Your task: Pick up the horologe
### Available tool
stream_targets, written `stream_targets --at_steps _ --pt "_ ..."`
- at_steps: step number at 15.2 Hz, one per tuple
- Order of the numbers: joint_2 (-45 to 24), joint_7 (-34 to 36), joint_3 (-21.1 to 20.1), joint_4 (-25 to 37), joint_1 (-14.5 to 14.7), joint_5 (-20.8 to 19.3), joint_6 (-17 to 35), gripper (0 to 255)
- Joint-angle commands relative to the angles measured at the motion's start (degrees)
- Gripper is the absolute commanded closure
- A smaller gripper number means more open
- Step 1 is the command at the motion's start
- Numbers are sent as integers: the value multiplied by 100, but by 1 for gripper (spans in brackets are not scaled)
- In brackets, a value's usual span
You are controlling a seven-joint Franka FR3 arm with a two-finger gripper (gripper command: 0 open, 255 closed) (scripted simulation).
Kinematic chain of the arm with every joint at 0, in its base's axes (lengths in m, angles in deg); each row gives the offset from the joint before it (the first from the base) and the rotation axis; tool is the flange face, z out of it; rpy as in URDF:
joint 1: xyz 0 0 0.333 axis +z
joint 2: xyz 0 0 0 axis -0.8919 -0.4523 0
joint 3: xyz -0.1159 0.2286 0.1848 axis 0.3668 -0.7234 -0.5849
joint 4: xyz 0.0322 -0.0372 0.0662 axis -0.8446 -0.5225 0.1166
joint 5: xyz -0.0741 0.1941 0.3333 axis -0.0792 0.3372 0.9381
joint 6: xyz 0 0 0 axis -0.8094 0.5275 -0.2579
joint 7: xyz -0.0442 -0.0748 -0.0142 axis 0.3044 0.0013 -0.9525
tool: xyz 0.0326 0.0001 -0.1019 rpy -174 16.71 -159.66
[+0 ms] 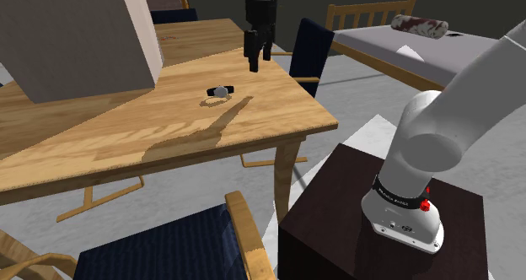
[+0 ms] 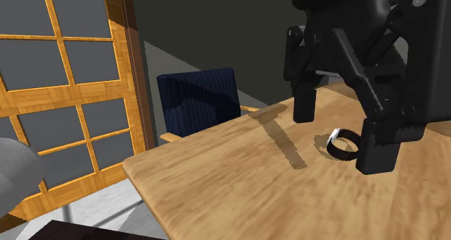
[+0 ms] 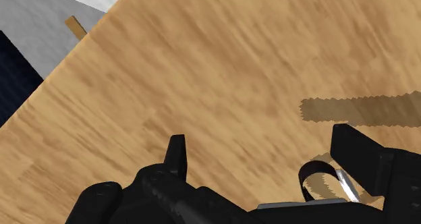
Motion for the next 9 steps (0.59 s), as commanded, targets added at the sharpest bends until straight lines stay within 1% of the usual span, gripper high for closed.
stream_targets --at_steps 1,9 --pt "-315 -198 -108 287 126 -35 64 0" --pt "-1567 -876 -604 1500 582 -298 216 0"
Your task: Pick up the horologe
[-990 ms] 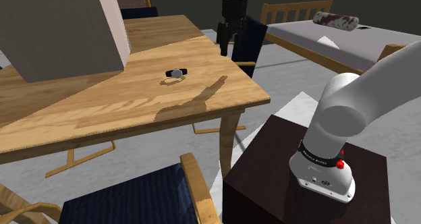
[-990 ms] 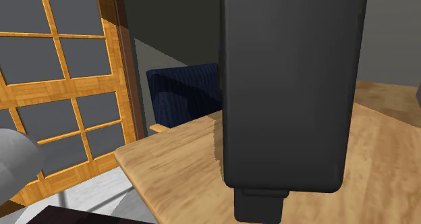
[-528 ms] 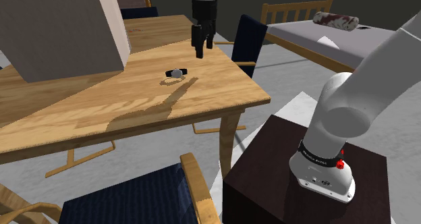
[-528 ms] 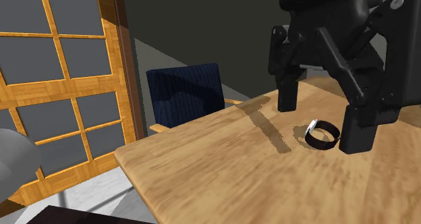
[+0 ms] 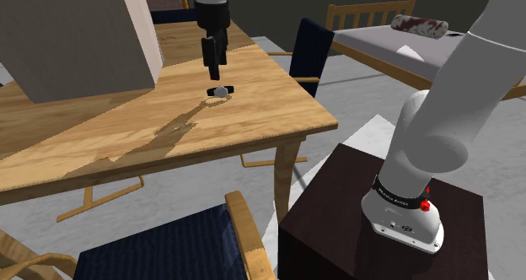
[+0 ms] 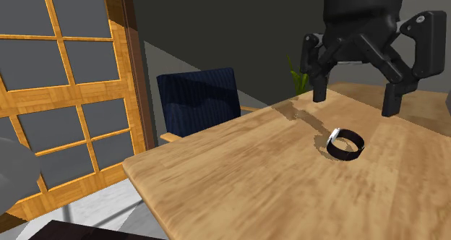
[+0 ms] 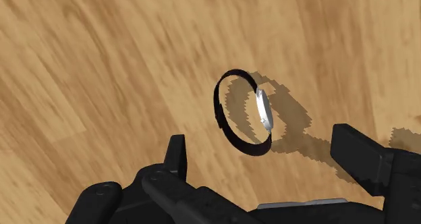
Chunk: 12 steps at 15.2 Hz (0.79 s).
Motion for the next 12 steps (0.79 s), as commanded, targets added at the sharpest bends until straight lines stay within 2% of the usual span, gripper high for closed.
stream_targets --at_steps 1,2,11,12 --pt "-295 -188 -121 310 108 -88 9 0" --pt "-389 -238 -165 409 146 -119 11 0" --pt "-376 -205 -168 -189 149 -124 594 0" --pt "-364 -213 -164 -198 147 -122 593 255"
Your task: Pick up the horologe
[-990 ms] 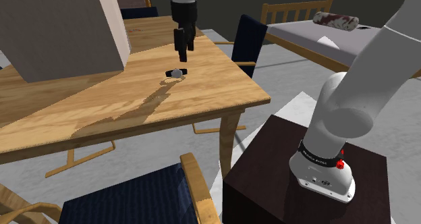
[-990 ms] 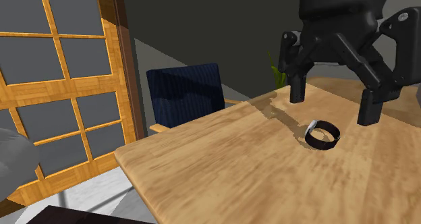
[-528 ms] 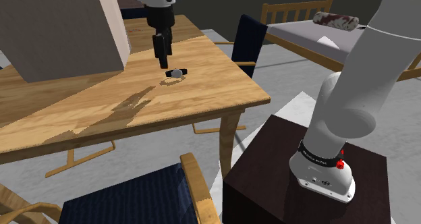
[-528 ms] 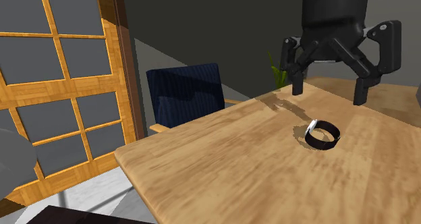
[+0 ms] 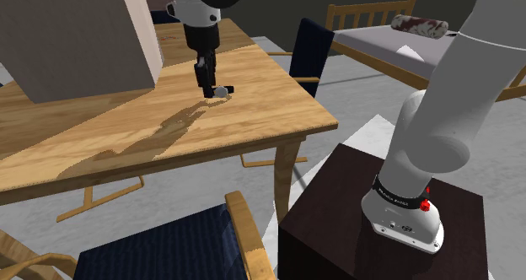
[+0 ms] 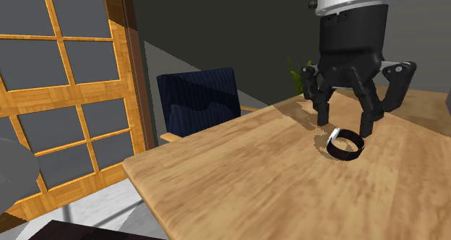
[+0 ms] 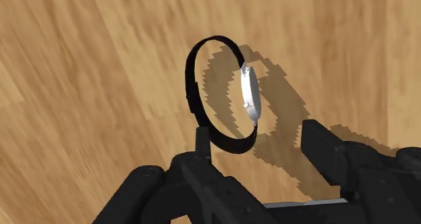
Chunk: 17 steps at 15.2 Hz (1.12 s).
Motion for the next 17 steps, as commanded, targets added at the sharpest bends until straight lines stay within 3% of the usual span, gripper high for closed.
stream_targets --at_steps 1,9,17 --pt "8 -2 2 -19 -1 1 13 255" --pt "-6 6 -3 -8 2 -2 16 255" --pt "-23 -28 1 625 -2 3 -601 255"
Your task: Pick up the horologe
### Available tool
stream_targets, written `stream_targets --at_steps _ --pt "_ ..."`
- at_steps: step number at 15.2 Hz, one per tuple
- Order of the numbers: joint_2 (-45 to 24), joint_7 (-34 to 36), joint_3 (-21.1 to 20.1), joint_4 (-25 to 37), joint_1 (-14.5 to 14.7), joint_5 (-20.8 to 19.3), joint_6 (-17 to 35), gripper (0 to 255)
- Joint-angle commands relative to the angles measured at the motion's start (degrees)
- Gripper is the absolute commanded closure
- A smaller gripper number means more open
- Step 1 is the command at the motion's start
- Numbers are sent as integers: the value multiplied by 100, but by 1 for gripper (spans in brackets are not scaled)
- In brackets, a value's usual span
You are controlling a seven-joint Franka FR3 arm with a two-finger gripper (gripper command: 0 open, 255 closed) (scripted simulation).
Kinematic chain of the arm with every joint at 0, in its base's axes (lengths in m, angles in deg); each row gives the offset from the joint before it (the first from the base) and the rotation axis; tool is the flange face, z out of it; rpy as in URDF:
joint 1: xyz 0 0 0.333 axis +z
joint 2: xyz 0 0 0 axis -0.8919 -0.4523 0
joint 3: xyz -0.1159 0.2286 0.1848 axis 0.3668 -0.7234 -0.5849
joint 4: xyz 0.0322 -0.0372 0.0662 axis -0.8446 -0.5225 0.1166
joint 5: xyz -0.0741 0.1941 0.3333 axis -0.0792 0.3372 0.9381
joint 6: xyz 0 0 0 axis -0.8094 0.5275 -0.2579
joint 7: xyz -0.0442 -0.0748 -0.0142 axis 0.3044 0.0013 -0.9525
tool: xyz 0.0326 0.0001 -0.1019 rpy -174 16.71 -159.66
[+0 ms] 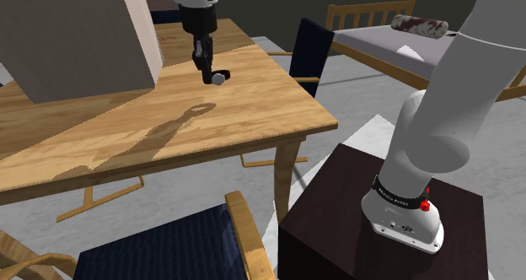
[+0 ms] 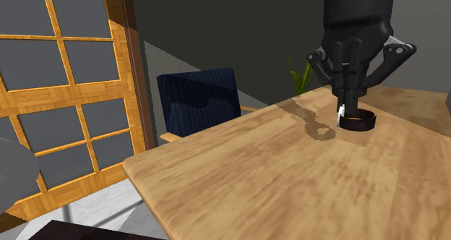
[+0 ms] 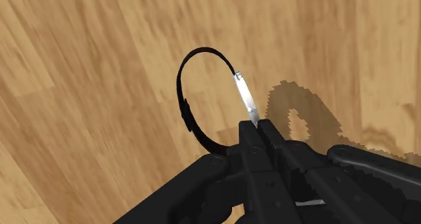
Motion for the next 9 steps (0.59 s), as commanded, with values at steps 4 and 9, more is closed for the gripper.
stream_targets --at_steps 4,9 --pt "-51 -13 -3 457 -1 -8 -409 255" --pt "-98 -20 -6 754 -2 -16 -660 255"
